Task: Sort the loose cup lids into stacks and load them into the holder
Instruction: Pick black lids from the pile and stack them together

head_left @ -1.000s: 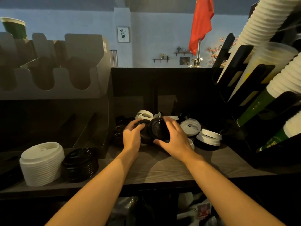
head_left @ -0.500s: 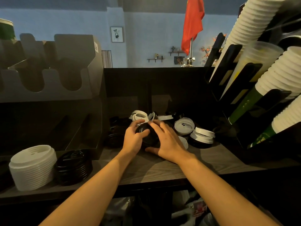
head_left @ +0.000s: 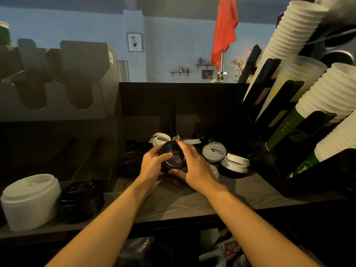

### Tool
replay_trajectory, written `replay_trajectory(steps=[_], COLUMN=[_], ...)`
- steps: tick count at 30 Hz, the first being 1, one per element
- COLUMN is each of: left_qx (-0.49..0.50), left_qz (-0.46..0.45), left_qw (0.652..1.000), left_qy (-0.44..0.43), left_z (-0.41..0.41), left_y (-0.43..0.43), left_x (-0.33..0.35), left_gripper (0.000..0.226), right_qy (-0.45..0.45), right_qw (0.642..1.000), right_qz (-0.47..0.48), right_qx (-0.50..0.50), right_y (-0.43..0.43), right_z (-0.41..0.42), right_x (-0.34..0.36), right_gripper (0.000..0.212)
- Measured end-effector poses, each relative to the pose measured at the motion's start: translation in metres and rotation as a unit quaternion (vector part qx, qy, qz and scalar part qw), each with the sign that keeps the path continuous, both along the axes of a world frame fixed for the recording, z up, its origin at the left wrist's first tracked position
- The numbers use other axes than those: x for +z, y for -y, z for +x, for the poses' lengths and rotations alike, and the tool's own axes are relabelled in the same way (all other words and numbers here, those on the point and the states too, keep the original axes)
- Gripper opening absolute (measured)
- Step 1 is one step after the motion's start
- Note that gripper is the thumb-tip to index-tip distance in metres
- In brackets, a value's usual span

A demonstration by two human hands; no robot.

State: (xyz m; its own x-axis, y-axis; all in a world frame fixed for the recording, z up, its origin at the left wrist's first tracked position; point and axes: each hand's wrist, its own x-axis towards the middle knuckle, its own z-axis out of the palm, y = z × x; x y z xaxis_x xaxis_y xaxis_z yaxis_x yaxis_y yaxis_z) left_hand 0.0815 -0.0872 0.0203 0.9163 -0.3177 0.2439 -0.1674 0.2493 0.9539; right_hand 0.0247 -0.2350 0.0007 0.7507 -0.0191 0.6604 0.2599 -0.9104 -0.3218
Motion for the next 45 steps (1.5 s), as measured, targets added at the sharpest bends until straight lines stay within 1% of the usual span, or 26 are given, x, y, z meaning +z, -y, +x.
replay_trajectory(steps=[2, 5, 7, 8, 9, 10, 12, 13, 14, 15, 17, 18, 19, 23, 28, 30, 33, 35, 37, 41, 43, 45], left_qx=[-0.020, -0.005, 0.019, 0.030, 0.049, 0.075, 0.138, 0.160, 0.176, 0.183, 0.189, 0.189, 0.188, 0.190, 0.178, 0.180, 0.181, 0.181, 0.181, 0.181, 0.176, 0.175], left_qz=[0.009, 0.020, 0.011, 0.002, -0.004, -0.011, -0.019, -0.024, -0.032, -0.040, -0.055, -0.059, -0.061, -0.073, -0.072, -0.075, -0.083, -0.080, -0.082, -0.087, -0.087, -0.087], left_qw=[1.000, 1.000, 1.000, 1.000, 0.999, 0.997, 0.990, 0.987, 0.984, 0.982, 0.980, 0.980, 0.979, 0.978, 0.980, 0.979, 0.978, 0.978, 0.978, 0.977, 0.977, 0.977], left_qy=[-0.008, 0.008, 0.006, 0.002, 0.001, 0.003, 0.012, 0.011, 0.003, -0.006, -0.028, -0.034, -0.037, -0.045, -0.059, -0.059, -0.066, -0.066, -0.066, -0.072, -0.077, -0.080], left_z=[-0.003, -0.003, -0.003, -0.002, -0.001, 0.000, 0.003, 0.004, 0.005, 0.005, 0.006, 0.005, 0.004, 0.003, 0.000, 0.000, 0.000, 0.000, 0.001, 0.002, 0.003, 0.003], left_y=[-0.001, 0.001, 0.000, -0.001, -0.002, -0.003, -0.004, -0.004, -0.005, -0.005, -0.006, -0.006, -0.006, -0.006, -0.006, -0.006, -0.006, -0.006, -0.006, -0.005, -0.005, -0.006], left_x=[0.001, -0.001, -0.001, -0.001, -0.001, 0.000, 0.000, 0.001, 0.001, 0.002, 0.002, 0.002, 0.003, 0.003, 0.005, 0.005, 0.005, 0.004, 0.003, 0.002, 0.000, 0.000], left_gripper=[0.044, 0.036, 0.037, 0.038, 0.040, 0.044, 0.048, 0.048, 0.047, 0.045, 0.042, 0.040, 0.036, 0.032, 0.029, 0.027, 0.026, 0.031, 0.030, 0.022, 0.021, 0.021], right_qy=[0.015, -0.022, -0.038, -0.031, -0.014, 0.005, 0.026, 0.016, -0.013, -0.054, -0.140, -0.165, -0.174, -0.164, -0.183, -0.152, -0.078, -0.038, -0.004, 0.004, 0.005, 0.009], right_qw=[1.000, 1.000, 0.996, 0.992, 0.990, 0.992, 0.995, 0.995, 0.995, 0.994, 0.982, 0.976, 0.974, 0.975, 0.970, 0.976, 0.986, 0.988, 0.989, 0.991, 0.989, 0.987], right_qz=[0.002, 0.018, 0.078, 0.119, 0.140, 0.127, 0.056, 0.022, -0.010, -0.047, -0.117, -0.136, -0.140, -0.124, -0.128, -0.112, -0.076, -0.043, -0.001, 0.103, 0.139, 0.158], right_qx=[-0.008, -0.006, 0.025, 0.033, 0.023, -0.007, -0.076, -0.093, -0.095, -0.084, -0.052, -0.045, -0.046, -0.083, -0.098, -0.106, -0.126, -0.145, -0.147, -0.089, -0.057, -0.040], right_y=[0.001, 0.003, 0.000, -0.002, -0.001, 0.001, 0.006, 0.007, 0.006, 0.003, -0.002, -0.005, -0.006, -0.006, -0.006, -0.005, -0.003, 0.000, 0.003, 0.006, 0.006, 0.005], right_z=[0.001, -0.004, -0.006, -0.005, -0.004, -0.002, 0.000, -0.001, -0.001, -0.001, 0.001, 0.002, 0.003, -0.003, -0.002, -0.002, -0.006, -0.007, -0.005, -0.006, -0.008, -0.009], right_x=[0.000, 0.002, 0.001, 0.001, 0.000, -0.001, -0.001, -0.001, 0.000, -0.001, -0.003, -0.003, -0.002, 0.001, 0.000, 0.002, 0.003, 0.004, 0.002, -0.001, -0.002, -0.001], right_gripper=[0.096, 0.096, 0.083, 0.073, 0.063, 0.055, 0.039, 0.034, 0.033, 0.037, 0.055, 0.060, 0.059, 0.045, 0.039, 0.042, 0.056, 0.062, 0.065, 0.077, 0.084, 0.086])
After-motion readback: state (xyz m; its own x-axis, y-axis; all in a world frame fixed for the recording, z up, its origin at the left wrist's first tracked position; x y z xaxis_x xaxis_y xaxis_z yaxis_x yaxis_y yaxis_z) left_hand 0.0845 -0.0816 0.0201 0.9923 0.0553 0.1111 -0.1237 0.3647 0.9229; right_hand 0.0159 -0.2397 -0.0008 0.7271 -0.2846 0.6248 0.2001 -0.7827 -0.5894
